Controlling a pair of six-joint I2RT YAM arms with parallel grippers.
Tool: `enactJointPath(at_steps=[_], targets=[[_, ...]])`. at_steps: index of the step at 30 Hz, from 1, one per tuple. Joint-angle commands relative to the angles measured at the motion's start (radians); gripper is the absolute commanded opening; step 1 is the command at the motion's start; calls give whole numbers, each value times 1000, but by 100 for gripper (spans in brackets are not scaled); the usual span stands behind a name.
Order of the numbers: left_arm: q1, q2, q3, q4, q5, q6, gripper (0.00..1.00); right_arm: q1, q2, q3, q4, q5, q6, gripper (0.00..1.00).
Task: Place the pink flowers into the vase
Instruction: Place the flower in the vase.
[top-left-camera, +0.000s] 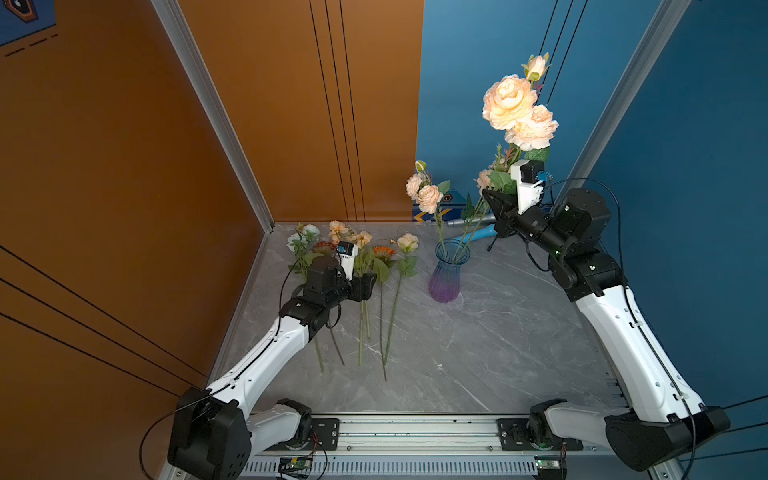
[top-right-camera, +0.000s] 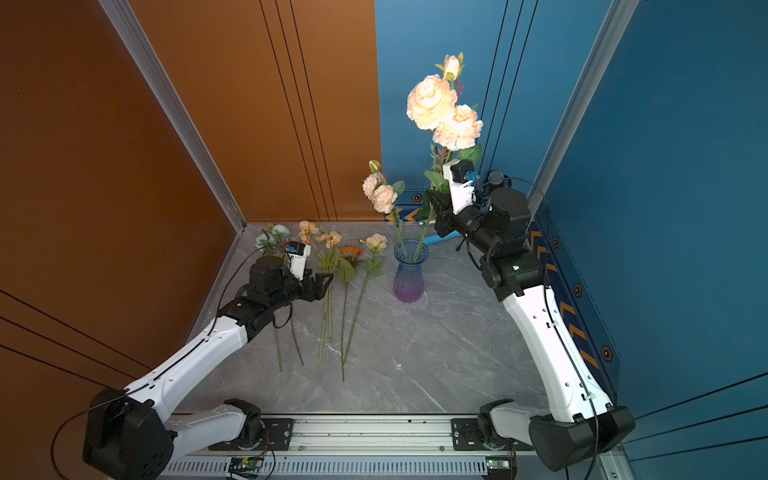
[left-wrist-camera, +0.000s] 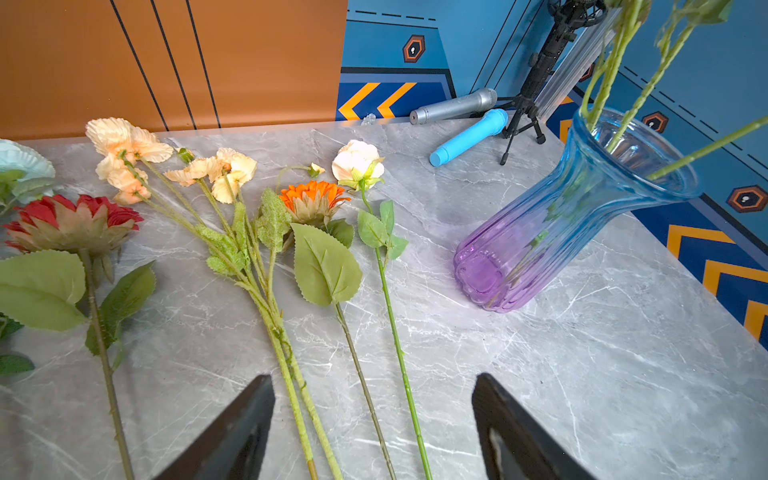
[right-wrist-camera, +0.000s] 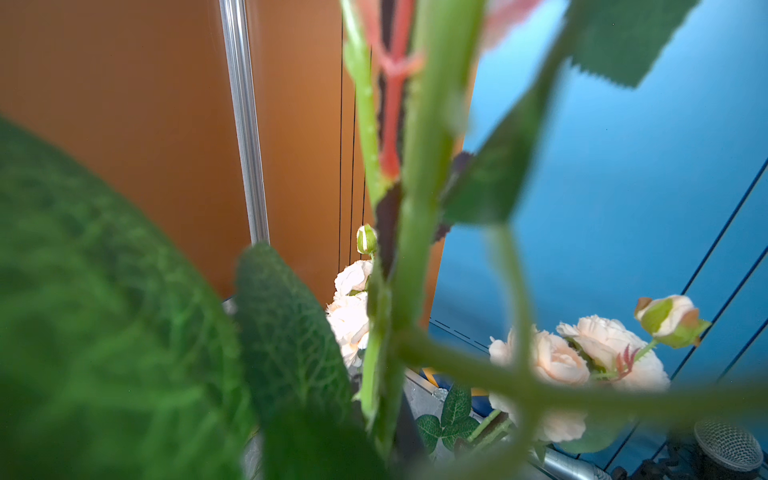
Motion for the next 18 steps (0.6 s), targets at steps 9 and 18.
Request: enactJointPath(at_steps=[9,18], targets=[[-4,-20,1,-30,-21,23,78,15,39,-28,63,-39,36,4],[-4,-18,6,-40,-22,29,78,30,64,-35,66,-32,29,4]])
